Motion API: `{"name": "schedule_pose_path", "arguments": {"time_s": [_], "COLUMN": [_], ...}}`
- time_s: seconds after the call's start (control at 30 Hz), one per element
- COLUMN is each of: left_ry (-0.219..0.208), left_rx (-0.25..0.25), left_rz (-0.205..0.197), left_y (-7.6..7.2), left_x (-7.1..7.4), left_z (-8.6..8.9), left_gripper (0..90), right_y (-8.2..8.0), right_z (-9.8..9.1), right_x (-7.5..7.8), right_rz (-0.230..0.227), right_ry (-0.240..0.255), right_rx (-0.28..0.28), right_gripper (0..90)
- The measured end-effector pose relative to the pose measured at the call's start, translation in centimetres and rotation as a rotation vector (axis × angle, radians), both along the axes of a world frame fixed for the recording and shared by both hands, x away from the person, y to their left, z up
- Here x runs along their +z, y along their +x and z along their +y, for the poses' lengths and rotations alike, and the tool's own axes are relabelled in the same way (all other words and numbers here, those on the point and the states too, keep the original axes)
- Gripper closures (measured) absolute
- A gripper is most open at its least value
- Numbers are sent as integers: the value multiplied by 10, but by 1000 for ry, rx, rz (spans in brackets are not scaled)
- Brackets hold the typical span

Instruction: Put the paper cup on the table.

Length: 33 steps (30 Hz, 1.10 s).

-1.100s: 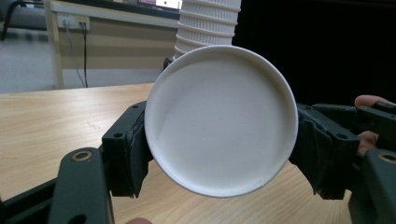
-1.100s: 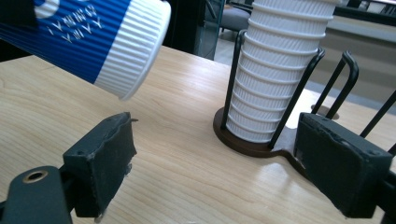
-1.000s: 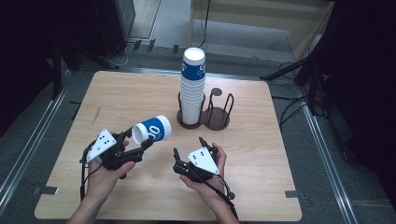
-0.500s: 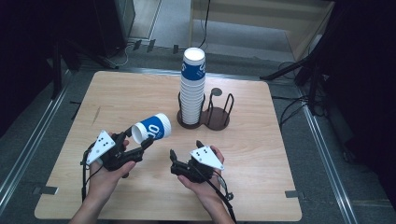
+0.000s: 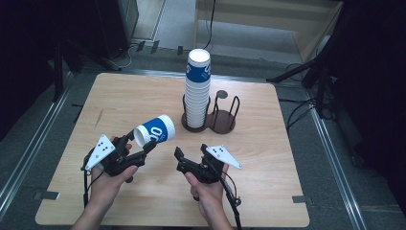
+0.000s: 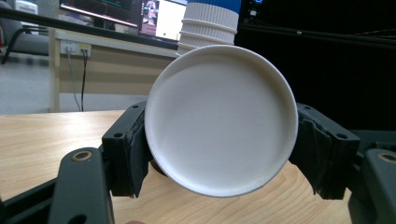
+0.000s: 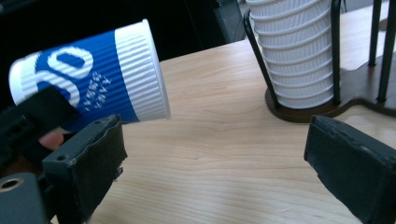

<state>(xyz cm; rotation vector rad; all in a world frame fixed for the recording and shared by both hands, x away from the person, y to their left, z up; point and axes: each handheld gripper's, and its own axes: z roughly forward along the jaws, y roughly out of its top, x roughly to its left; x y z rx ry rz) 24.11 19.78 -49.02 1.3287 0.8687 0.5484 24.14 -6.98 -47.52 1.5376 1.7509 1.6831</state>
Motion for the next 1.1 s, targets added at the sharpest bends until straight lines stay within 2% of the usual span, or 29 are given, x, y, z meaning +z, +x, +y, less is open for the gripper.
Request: {"name": "schedule_pose_path", "arguments": {"time_s": [0.07,0.37,0.57,0.8,1.1], "left_ry": [-5,-14,-12,-14,-11], "left_rx": [1,1,-4,-18,-14], "left_rz": [1,-9,-12,-24,-52], "left_y": [0,-1,-1,-3,-6], "left_x": [0,2,1,-2,-4], "left_z": [1,-1,-2,-11,-18], "left_gripper": [283,283,283,284,283], "right_y": [0,2,4,4,6], "right_z": [1,8,11,16,22], "right_x": [0,9,8,11,7], "right_rz": [8,56,136,205,361], "right_ry": [14,134,271,418,621], "right_rx": [-11,-31,-43,-52,-96], "right_gripper": [51,53,58,60,60]}}
